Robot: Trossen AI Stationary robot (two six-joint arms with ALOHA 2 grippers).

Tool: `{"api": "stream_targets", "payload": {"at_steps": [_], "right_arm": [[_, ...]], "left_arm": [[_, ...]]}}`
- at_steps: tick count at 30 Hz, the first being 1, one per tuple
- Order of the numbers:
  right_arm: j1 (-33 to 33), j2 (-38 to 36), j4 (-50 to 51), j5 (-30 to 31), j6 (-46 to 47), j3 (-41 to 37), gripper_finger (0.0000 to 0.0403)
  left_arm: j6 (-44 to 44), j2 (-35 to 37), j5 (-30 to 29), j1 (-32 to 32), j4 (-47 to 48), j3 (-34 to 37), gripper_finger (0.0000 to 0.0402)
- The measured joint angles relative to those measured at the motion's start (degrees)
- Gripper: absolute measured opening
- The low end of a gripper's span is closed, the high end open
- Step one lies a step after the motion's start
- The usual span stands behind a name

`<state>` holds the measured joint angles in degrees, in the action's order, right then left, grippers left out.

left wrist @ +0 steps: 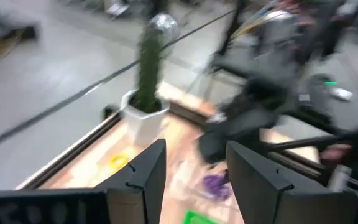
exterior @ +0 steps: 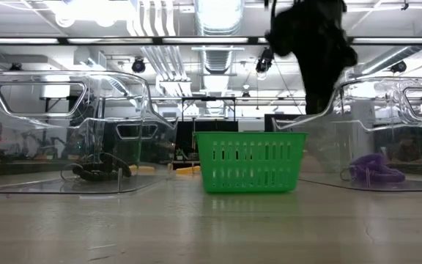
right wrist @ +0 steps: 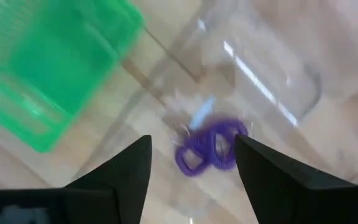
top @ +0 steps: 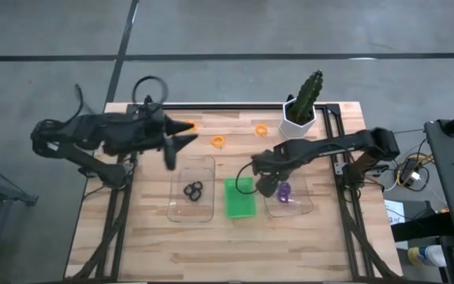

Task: Sort spring keychains
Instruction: Put the left yellow spring keychain into the green bin

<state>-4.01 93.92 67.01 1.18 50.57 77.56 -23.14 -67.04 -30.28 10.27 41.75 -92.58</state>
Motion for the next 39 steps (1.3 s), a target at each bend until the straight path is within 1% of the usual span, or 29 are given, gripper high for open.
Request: {"api": "stream_targets", "payload": {"at_steps": [3,5,9,14,18,20,24,29,37,39], "right_arm": [[-0.9,-1.8,-0.2,4.2,-0.4,3.5,0.0222],[-1.6,-3.0,-0.1,7.2,-0.5,5.5,0.0221],[-2.9,-5.1,-0.1,11.4,-1.2,8.9,0.0219],[-3.1,-7.5,0.0,15.5,-2.6,11.3,0.0219],[-3.1,-8.6,-0.1,17.6,-2.6,12.5,0.0219],[-3.1,-9.0,-0.1,18.8,-2.6,13.1,0.0219],[-3.1,-9.2,-0.5,20.6,-2.1,14.6,0.0219],[-3.1,-9.2,-1.4,22.2,-1.2,16.3,0.0219],[-3.1,-9.1,-1.9,23.2,1.5,19.1,0.0219],[-3.1,-9.1,-2.0,23.6,2.0,19.7,0.0219]], "left_arm": [[-5.2,-1.8,2.9,-7.6,2.9,0.0,0.0160],[-5.9,-3.1,5.5,-13.0,4.9,0.0,0.0160],[-4.8,-5.8,7.6,-22.5,10.2,0.0,0.0160],[-0.7,-9.7,13.1,-33.7,17.0,0.0,0.0160],[-0.1,-13.7,22.0,-40.9,20.2,0.0,0.0160],[1.5,-16.3,24.4,-43.4,21.0,0.0,0.0160],[7.0,-22.2,24.8,-46.5,21.3,0.0,0.0160],[14.0,-29.7,24.9,-48.3,21.3,0.0,0.0160],[13.9,-40.4,24.4,-51.6,22.8,0.0,0.0160],[14.0,-42.6,25.4,-52.5,22.8,0.0,0.0160]]}}
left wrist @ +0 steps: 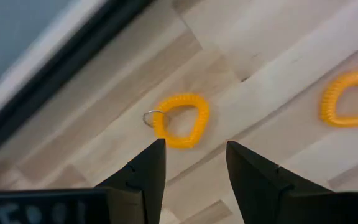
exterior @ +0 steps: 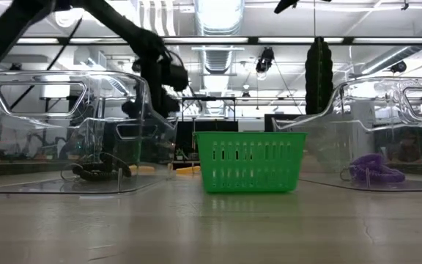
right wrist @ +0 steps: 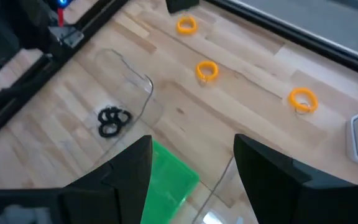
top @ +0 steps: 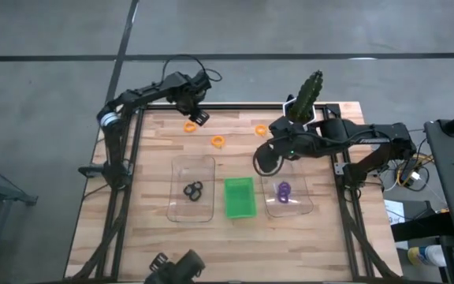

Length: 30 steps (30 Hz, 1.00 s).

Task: Sort spring keychains
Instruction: Put the left yellow spring keychain into the green bin

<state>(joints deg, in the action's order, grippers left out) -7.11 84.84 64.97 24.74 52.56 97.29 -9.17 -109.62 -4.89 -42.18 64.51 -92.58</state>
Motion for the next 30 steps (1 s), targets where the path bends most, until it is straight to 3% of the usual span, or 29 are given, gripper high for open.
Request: {"api": "stream_targets", "payload": {"at_steps": [7,25,28,30], "right_arm": [[0.0,0.1,-1.2,2.7,0.0,0.9,0.0219],[0.0,0.4,-1.9,2.9,2.5,0.9,0.0219],[0.0,0.4,-2.4,2.9,2.5,0.9,0.0219],[0.0,0.4,-2.5,2.9,2.5,0.9,0.0219]], "left_arm": [[0.3,-5.2,3.4,-0.8,0.0,0.0,0.0160],[1.5,-13.0,5.6,-1.5,-0.9,0.0,0.0157],[2.1,-13.0,5.2,-1.6,-1.1,0.0,0.0128],[2.2,-13.0,5.1,-1.8,-1.2,0.0,0.0084]]}}
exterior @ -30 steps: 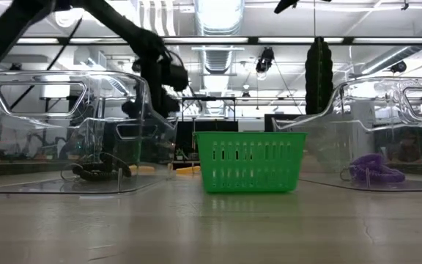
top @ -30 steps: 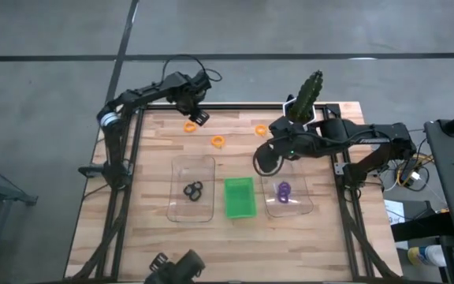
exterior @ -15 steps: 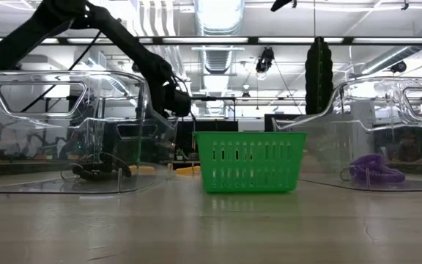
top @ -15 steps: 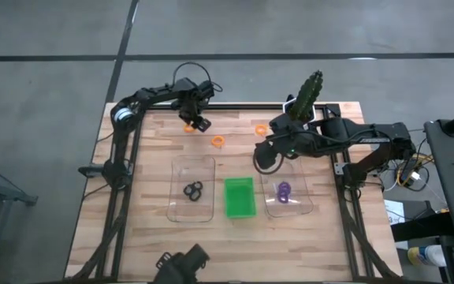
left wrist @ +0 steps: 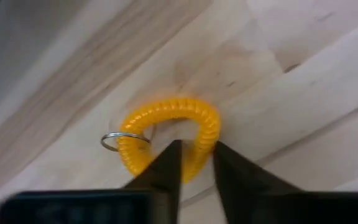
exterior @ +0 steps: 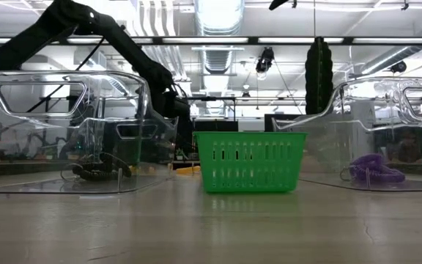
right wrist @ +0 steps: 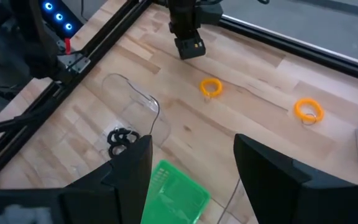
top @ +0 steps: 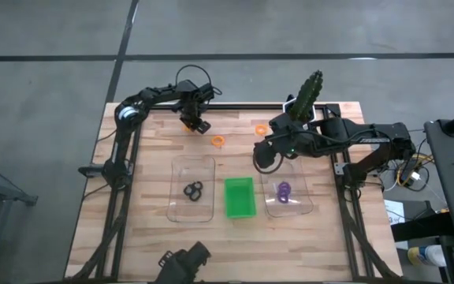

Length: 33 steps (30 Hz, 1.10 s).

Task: Sort spring keychains
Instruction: Put the left yellow spring keychain into the green bin

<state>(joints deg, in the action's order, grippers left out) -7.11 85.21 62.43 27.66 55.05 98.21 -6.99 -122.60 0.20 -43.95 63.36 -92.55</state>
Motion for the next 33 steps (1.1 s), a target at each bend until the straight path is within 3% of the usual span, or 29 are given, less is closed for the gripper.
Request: {"api": "stream_targets", "payload": {"at_steps": [3,9,13,18,24,33], "right_arm": [[0.0,0.0,-0.1,0.9,-0.2,0.0,0.0219],[0.0,0.0,-0.3,1.1,-0.2,0.0,0.0219],[0.0,0.0,-0.5,2.4,-1.4,0.0,0.0219],[0.2,0.0,-2.5,5.3,-3.0,-0.1,0.0219],[1.7,0.0,-8.0,5.5,-8.2,-0.1,0.0219],[3.2,0.0,-23.5,5.1,-29.2,-0.1,0.0219]], "left_arm": [[-0.1,0.0,-0.2,-0.2,0.0,0.0,0.0019],[0.7,2.3,2.3,-0.2,0.3,-0.3,0.0006],[0.6,8.6,7.4,-0.2,1.0,-0.4,0.0002],[-2.3,18.1,18.9,-0.3,0.2,-0.5,0.0001],[-9.7,30.4,34.7,-0.3,-8.4,-0.2,0.0000],[-27.7,41.7,58.3,0.0,-28.5,0.0,0.0000]]}}
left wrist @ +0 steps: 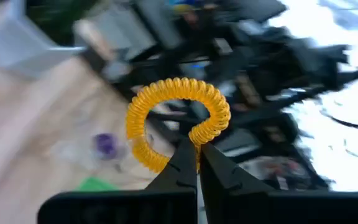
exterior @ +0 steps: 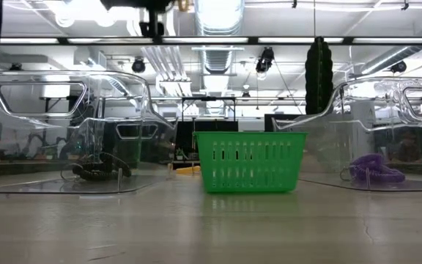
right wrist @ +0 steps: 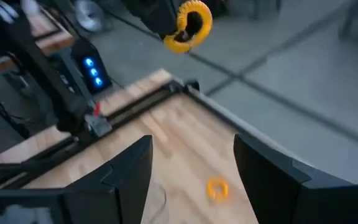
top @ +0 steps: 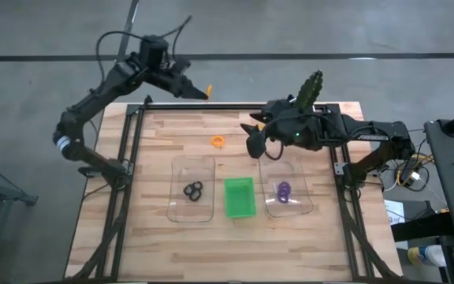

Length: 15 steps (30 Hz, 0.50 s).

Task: Sort spring keychains
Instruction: Put the left yellow spring keychain into the green bin

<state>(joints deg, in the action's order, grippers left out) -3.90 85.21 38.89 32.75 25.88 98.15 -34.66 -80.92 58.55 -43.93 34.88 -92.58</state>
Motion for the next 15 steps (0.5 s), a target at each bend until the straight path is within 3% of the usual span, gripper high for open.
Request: {"api": "stream_targets", "payload": {"at_steps": [5,8,15], "right_arm": [[0.3,0.0,-12.0,-0.6,-12.6,-0.1,0.0219],[0.7,-0.1,-18.3,-4.2,-17.9,-0.1,0.0219],[2.1,1.1,-24.5,-7.3,-21.6,-0.1,0.0219]], "left_arm": [[-7.7,3.0,5.4,2.0,-9.0,0.0,0.0000],[-10.9,3.7,8.0,4.2,-13.4,0.0,0.0000],[-17.0,3.9,7.3,12.0,-19.3,0.0,0.0000]]}}
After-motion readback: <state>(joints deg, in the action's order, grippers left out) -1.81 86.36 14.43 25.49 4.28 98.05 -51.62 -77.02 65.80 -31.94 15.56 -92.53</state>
